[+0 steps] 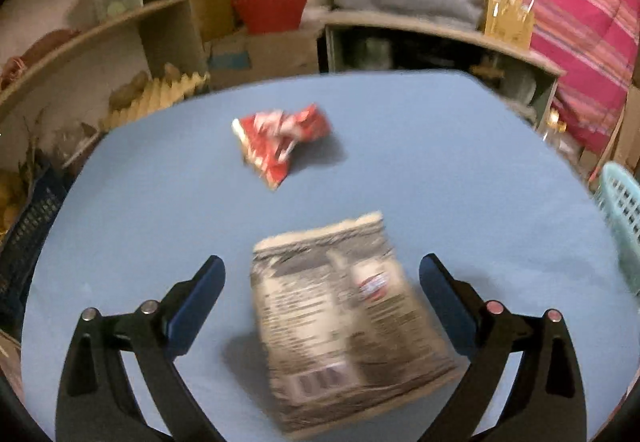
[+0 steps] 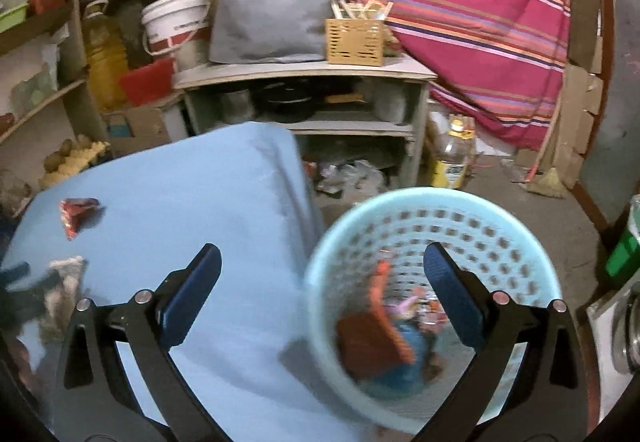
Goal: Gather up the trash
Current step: 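Move both open tools back over the table toward the printed snack packet, then grasp the printed paper snack packet with the left tool, then grasp the red-printed wrapper with the right tool while the left tool holds the snack packet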
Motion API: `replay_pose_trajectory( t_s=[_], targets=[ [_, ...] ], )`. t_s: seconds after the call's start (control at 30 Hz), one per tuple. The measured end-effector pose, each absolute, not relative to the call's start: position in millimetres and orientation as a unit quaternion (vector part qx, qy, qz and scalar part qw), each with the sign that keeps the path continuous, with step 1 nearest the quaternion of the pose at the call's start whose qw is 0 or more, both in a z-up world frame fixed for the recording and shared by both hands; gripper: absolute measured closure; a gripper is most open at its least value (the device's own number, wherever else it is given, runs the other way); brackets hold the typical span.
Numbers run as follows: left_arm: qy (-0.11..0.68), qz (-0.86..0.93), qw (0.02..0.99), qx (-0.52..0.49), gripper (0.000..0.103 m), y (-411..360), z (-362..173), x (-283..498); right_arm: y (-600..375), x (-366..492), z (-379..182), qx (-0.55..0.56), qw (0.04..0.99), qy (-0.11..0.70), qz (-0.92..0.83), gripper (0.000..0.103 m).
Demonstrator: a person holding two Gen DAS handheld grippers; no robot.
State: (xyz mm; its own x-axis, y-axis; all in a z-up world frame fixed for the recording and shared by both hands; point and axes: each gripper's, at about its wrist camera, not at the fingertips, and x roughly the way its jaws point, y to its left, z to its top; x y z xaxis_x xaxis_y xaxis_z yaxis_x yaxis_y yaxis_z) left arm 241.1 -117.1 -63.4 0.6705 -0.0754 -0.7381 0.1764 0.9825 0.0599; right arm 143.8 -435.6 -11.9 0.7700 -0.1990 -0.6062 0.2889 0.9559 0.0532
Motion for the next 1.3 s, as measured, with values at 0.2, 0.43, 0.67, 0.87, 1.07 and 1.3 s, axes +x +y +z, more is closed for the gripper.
replay_pose_trajectory(
  t_s=[0.2, 0.43, 0.67, 0.87, 1.07, 1.3],
  targets=[
    [0.441, -0.095, 0.892, 0.041, 0.008, -108, -82, 253, -391, 168, -13, 0.039, 0.94, 0.32, -0.109, 0.004],
    [0.437, -0.132, 0.888, 0.056, 0.051, -118, -83, 247, -359, 188, -22, 0.023, 0.938, 0.333, -0.094, 0.004],
    [0.428, -0.161, 0.887, 0.072, 0.09, -119, -81, 247, -332, 201, -27, 0.007, 0.938, 0.338, -0.08, 0.004],
    [0.4, -0.141, 0.903, 0.071, 0.098, -89, -64, 250, -305, 214, -34, 0.0, 0.936, 0.345, -0.063, 0.004],
    [0.373, -0.096, 0.921, 0.054, 0.098, -40, -45, 258, -269, 233, -42, -0.01, 0.938, 0.345, -0.041, 0.004],
    [0.336, -0.048, 0.939, 0.05, 0.098, 8, -30, 265, -215, 259, -49, 0.002, 0.94, 0.342, 0.002, 0.004]
  ],
)
